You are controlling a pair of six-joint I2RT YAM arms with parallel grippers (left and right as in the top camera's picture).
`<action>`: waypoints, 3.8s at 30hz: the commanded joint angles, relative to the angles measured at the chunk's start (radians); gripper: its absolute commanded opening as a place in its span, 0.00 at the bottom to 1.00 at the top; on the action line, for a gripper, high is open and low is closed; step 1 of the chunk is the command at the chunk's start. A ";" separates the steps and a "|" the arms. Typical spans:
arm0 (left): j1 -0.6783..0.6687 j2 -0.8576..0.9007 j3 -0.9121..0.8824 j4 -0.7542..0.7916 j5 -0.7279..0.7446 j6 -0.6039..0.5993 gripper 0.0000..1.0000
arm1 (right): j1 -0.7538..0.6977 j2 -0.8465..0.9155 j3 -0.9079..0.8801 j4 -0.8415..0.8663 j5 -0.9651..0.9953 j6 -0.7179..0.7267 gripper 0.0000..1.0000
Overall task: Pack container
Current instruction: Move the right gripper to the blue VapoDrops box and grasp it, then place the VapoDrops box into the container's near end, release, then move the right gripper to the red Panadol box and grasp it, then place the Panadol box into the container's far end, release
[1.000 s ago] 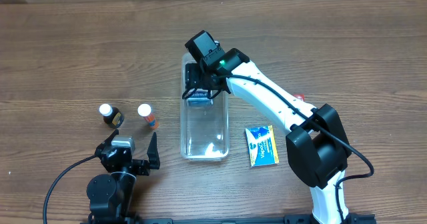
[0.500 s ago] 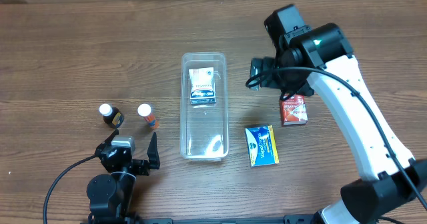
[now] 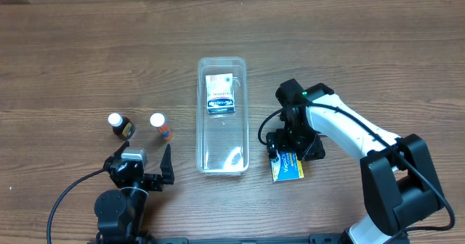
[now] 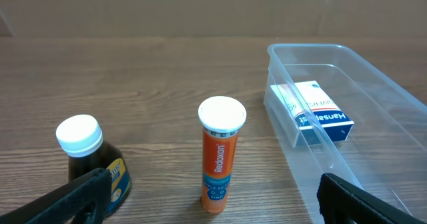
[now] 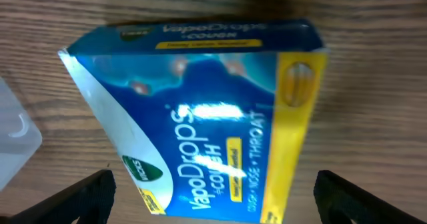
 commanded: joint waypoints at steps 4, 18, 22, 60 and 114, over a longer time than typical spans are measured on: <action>0.005 -0.009 -0.003 0.001 0.004 -0.006 1.00 | 0.005 -0.011 -0.092 0.071 -0.034 0.022 0.98; 0.005 -0.009 -0.003 0.001 0.004 -0.006 1.00 | 0.005 -0.089 0.271 -0.130 0.184 0.134 0.74; 0.005 -0.009 -0.003 0.001 0.004 -0.006 1.00 | 0.006 -0.116 0.536 -0.219 0.200 0.151 0.74; 0.005 -0.009 -0.003 0.001 0.004 -0.006 1.00 | 0.320 0.116 0.684 0.071 0.206 0.467 1.00; 0.005 -0.009 -0.003 0.001 0.004 -0.006 1.00 | 0.256 0.227 0.744 0.114 0.212 0.291 0.67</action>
